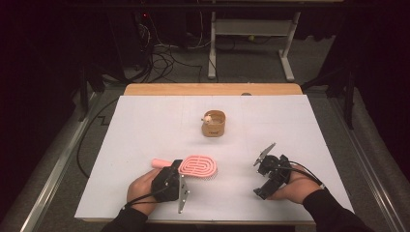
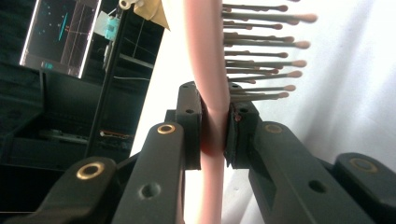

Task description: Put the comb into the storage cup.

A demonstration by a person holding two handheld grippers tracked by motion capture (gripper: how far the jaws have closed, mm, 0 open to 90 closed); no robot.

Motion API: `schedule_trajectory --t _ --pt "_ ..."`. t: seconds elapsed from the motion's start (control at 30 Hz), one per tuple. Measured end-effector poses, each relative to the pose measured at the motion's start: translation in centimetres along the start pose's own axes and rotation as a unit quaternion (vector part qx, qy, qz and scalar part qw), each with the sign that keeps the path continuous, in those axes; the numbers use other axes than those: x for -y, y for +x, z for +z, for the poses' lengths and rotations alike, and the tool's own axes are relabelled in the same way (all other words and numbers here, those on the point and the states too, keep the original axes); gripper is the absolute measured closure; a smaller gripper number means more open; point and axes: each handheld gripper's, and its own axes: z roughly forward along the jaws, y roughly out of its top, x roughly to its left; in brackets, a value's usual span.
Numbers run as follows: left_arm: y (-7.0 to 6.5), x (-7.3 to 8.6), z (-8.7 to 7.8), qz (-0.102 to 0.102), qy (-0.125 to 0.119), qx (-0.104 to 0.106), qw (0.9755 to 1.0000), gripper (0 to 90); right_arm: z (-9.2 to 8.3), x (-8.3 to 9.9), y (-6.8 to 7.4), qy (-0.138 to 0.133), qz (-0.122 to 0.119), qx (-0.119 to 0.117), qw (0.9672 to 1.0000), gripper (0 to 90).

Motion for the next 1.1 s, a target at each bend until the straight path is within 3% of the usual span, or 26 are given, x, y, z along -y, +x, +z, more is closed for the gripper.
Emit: schedule_trajectory --t 0.07,0.2,0.27,0.33,0.4,0.47,0.63,0.67,0.7,0.87,1.0,1.07,1.1 --pt "0.1 0.0 0.0 -0.002 0.001 0.0 1.0 78.2 -0.1 0.1 0.0 -0.006 0.004 0.002 1.0 0.1" --pt "0.3 0.1 -0.1 -0.02 -0.006 0.005 0.9998 78.2 -0.2 0.7 -0.2 -0.048 0.024 0.004 0.9986 0.1" --pt "0.4 0.2 -0.1 -0.032 -0.007 0.008 0.9994 78.2 -0.1 1.3 -0.4 -0.083 0.04 0.003 0.9957 0.1" --pt "0.6 0.3 -0.1 -0.041 -0.007 0.01 0.9991 78.2 -0.1 1.4 -0.4 -0.091 0.043 0.003 0.9949 0.1" --pt "0.7 0.4 0.0 -0.051 -0.01 0.013 0.9986 78.2 0.1 2.0 -0.5 -0.122 0.056 0.006 0.9909 0.1" --pt "0.9 0.5 -0.1 -0.058 -0.011 0.014 0.9982 78.2 0.1 2.1 -0.6 -0.13 0.06 0.006 0.9898 0.1" --pt "1.3 0.7 -0.2 -0.088 -0.017 0.019 0.9958 78.2 0.3 3.0 -0.6 -0.187 0.089 0.015 0.9782 0.1" --pt "1.5 0.7 -0.2 -0.096 -0.019 0.021 0.995 78.2 0.5 3.3 -0.6 -0.211 0.095 0.019 0.9727 0.1" --pt "1.5 0.7 -0.2 -0.096 -0.019 0.021 0.995 78.1 0.5 3.3 -0.6 -0.211 0.095 0.019 0.9727 0.1" --pt "1.8 0.9 -0.3 -0.115 -0.023 0.026 0.9927 78.1 1.1 3.9 -0.3 -0.246 0.107 0.024 0.963 0.1" --pt "2.1 1.2 -0.3 -0.133 -0.026 0.029 0.9903 78.1 1.3 4.4 -0.1 -0.276 0.126 0.03 0.9522 0.1" --pt "2.3 1.3 -0.4 -0.143 -0.027 0.031 0.9889 78.1 1.5 4.7 0.0 -0.303 0.14 0.031 0.9422 0.1" --pt "2.3 1.3 -0.4 -0.143 -0.027 0.031 0.9889 78.1 1.5 4.7 0.0 -0.303 0.14 0.031 0.9422 0.1"
